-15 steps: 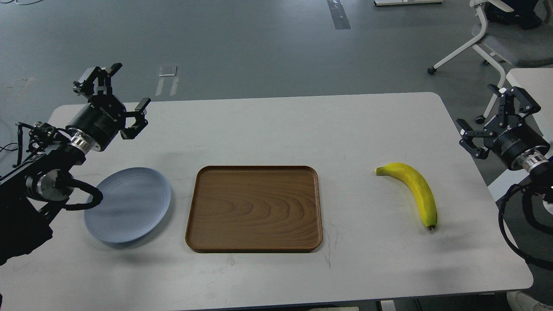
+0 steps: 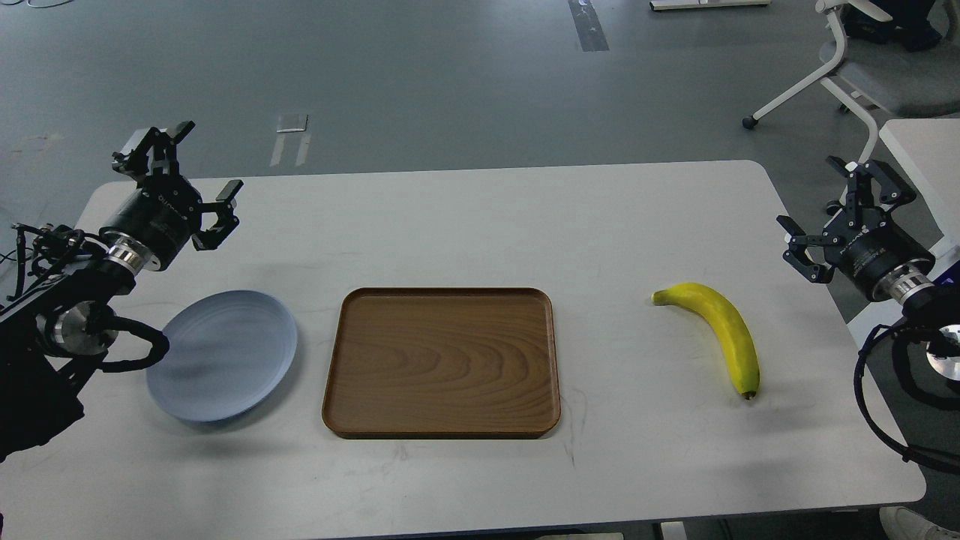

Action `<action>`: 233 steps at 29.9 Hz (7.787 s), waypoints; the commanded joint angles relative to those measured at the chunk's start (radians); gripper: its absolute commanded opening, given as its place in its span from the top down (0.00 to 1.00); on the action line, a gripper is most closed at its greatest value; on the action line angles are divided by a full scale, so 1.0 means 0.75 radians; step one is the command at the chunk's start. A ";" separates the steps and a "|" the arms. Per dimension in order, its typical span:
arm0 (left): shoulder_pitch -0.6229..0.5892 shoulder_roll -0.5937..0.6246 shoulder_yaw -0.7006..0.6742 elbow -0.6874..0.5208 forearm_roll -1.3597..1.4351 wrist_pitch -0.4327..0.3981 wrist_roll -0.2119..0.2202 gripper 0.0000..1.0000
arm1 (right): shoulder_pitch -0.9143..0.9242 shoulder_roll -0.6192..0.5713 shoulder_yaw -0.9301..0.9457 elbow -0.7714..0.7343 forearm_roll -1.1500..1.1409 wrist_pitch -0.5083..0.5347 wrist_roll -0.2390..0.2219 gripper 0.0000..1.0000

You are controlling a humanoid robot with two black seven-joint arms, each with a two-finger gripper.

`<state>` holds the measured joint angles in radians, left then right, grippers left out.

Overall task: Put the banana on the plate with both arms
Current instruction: 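Raise the left gripper and move it back from the blue plate, then lower the left gripper to the plate rim and grip its edge, then carry the blue plate with the left gripper onto the wooden tray, then release the plate and withdraw the left gripper to its start pose, then reach the right gripper down to the banana and grasp its stem end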

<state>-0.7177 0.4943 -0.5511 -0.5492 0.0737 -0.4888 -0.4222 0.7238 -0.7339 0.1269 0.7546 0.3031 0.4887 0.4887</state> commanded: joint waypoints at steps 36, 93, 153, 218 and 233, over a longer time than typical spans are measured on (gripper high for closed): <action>-0.223 0.681 0.538 -0.679 2.377 0.130 -0.089 0.00 | 0.000 -0.026 0.009 0.000 -0.050 0.000 0.000 0.00; -0.023 0.458 0.555 -0.288 1.959 0.216 -0.089 1.00 | -0.004 -0.034 0.003 0.000 -0.050 0.000 0.000 0.00; -0.489 -0.328 0.776 -0.178 1.959 0.000 -0.089 1.00 | -0.032 -0.034 0.009 -0.039 -0.050 0.000 0.000 0.00; 0.180 0.069 -0.206 -0.319 0.245 0.000 -0.089 0.01 | 0.119 -0.110 0.003 -0.258 -0.479 0.000 0.000 0.00; 0.176 0.081 -0.210 -0.335 0.245 0.000 -0.089 0.01 | 0.530 -0.105 -0.010 0.202 -2.004 0.000 0.000 0.00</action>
<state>-0.5847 0.5514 -0.7085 -0.7952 0.2578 -0.4887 -0.4887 1.1125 -0.8131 0.1239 0.8263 -0.9927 0.4891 0.4888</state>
